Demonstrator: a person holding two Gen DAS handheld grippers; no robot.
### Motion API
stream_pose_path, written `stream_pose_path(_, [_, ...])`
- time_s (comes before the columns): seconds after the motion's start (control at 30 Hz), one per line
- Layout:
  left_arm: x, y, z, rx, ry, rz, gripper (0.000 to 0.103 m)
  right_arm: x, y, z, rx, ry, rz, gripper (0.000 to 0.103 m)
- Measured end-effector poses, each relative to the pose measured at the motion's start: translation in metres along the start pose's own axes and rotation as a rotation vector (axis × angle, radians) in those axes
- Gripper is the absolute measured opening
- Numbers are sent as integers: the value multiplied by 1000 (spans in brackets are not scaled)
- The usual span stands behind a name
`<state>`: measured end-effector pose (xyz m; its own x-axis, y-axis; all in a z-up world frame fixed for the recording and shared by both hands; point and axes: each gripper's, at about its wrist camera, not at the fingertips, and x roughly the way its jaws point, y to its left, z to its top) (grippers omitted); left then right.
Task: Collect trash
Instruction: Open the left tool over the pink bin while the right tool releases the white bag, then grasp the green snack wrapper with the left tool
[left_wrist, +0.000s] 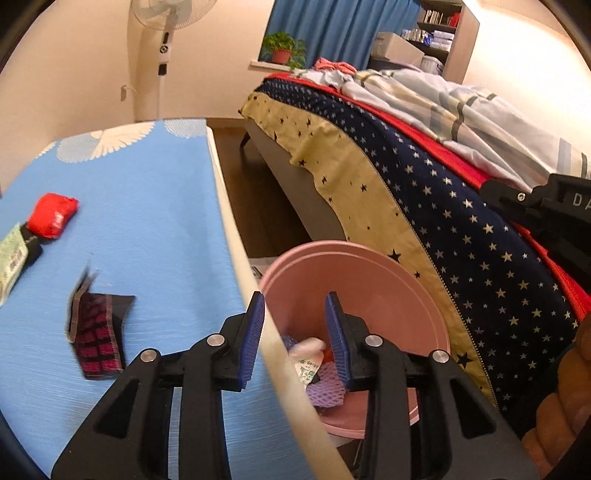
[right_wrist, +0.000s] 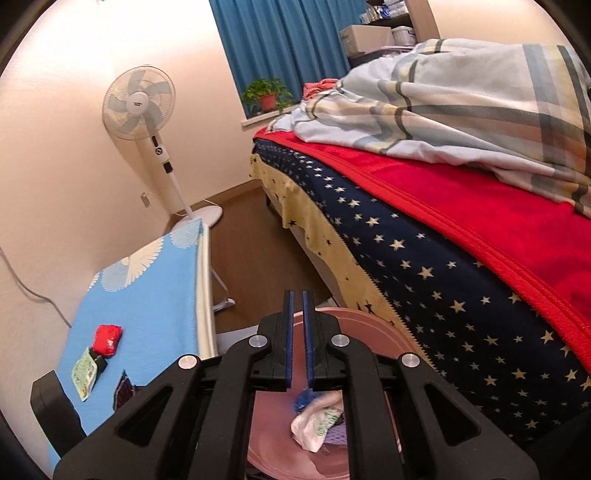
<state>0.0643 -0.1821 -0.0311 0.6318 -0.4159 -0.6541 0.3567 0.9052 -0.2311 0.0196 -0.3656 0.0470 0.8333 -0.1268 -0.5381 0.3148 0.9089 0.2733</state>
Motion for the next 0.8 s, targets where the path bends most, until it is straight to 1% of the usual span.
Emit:
stream_pose_path(0.2, [-23,21,6,-41,-59,41,34,-6,22,-3,-24,-15,78,7])
stream_pose_path(0.37, [-47,46,9,-84,-113,95,34,-7,42,-8,-46,-14,143,7])
stream_pose_path(0.57, [-71,82,9,-139,-153,188,33,0,66,-22,-79,16,231,7])
stream_pose_path(0.8, [-92,143,-1,-264,-166,327,33,18,107,-47,-122,101,364,7])
